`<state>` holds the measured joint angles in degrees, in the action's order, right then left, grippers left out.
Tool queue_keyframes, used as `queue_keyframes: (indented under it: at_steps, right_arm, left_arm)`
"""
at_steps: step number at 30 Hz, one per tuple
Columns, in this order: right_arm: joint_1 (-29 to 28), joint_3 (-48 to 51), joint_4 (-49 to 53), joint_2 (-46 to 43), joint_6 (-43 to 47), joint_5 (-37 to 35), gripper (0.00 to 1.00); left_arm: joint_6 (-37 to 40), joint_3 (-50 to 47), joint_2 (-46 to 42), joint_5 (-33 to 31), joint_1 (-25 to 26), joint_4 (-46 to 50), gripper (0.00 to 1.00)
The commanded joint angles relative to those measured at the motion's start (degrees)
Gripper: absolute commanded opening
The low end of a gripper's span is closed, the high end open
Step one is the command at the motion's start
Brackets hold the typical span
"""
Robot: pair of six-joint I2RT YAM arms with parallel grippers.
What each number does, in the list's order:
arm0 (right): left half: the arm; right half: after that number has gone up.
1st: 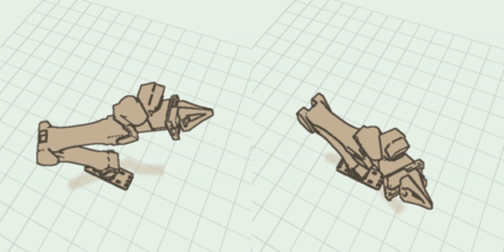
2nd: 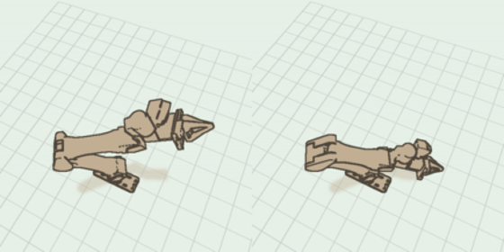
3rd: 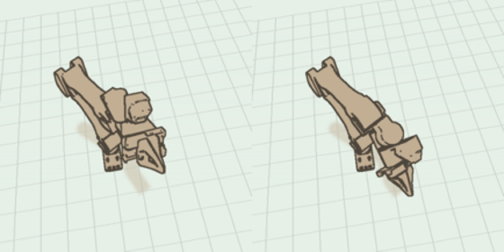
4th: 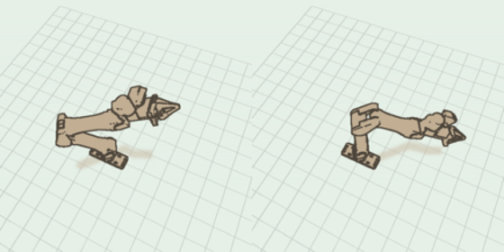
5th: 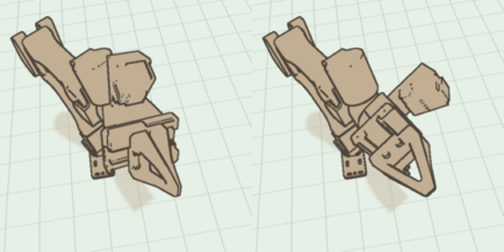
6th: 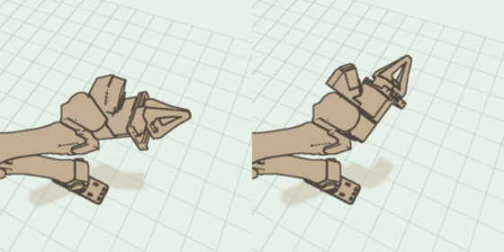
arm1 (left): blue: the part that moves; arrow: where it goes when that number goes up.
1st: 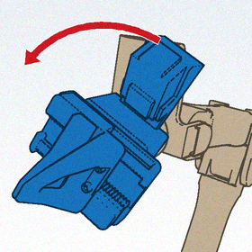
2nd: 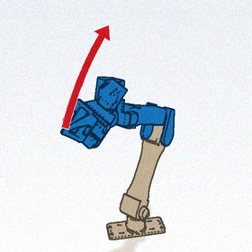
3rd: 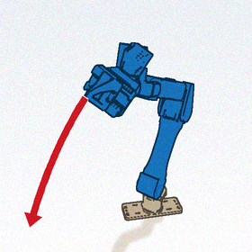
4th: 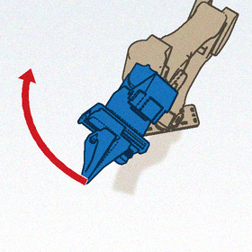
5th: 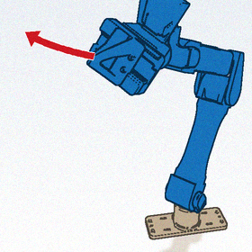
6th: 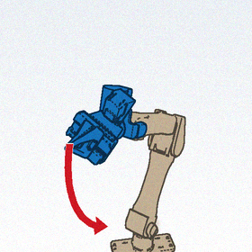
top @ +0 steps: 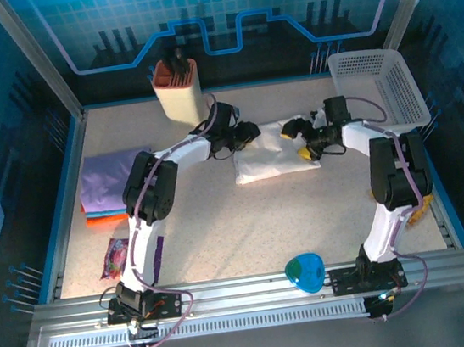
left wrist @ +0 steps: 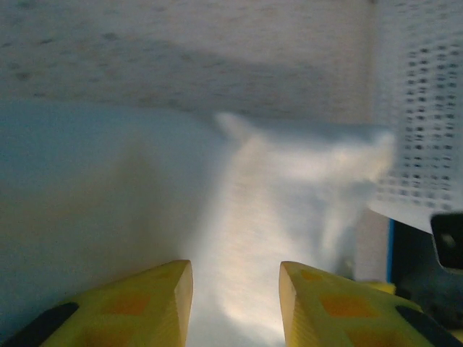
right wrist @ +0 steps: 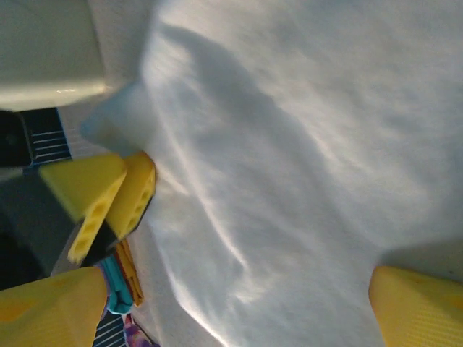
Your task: Fold and stack the t-shirts
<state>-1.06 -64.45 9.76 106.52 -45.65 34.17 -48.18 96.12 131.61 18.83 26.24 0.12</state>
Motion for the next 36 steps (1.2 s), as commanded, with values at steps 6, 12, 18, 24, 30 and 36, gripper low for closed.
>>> queue_keyframes:
  at_steps: [6,12,18,24,30,36]
  right_arm:
    - [1.5,9.4,-7.3,2.0,2.3,1.6,0.93]
    - [2.3,11.6,-8.0,-0.7,2.2,2.8,0.93]
    - [2.2,3.9,-2.6,-4.7,2.0,3.4,0.94]
    - [1.4,-6.1,-1.8,-0.9,-0.2,3.5,0.94]
    - [-0.2,-16.1,-3.4,7.7,-2.6,2.2,0.95]
    - [-0.1,-20.1,-7.7,17.0,-4.4,2.3,0.94]
  left_arm:
    - [-3.7,-4.5,0.8,-2.0,-5.8,-0.1,0.37]
    - [-2.0,-7.7,-5.4,-0.5,-7.2,2.6,0.37]
    - [-1.6,-8.6,-13.9,2.1,-4.0,6.4,0.37]
    - [-5.0,-12.5,-17.2,0.7,2.0,3.5,0.38]
    - [-7.9,-11.3,-11.9,0.0,7.0,0.1,0.38]
    - [-7.9,-10.9,-6.9,-2.5,10.0,0.2,0.37]
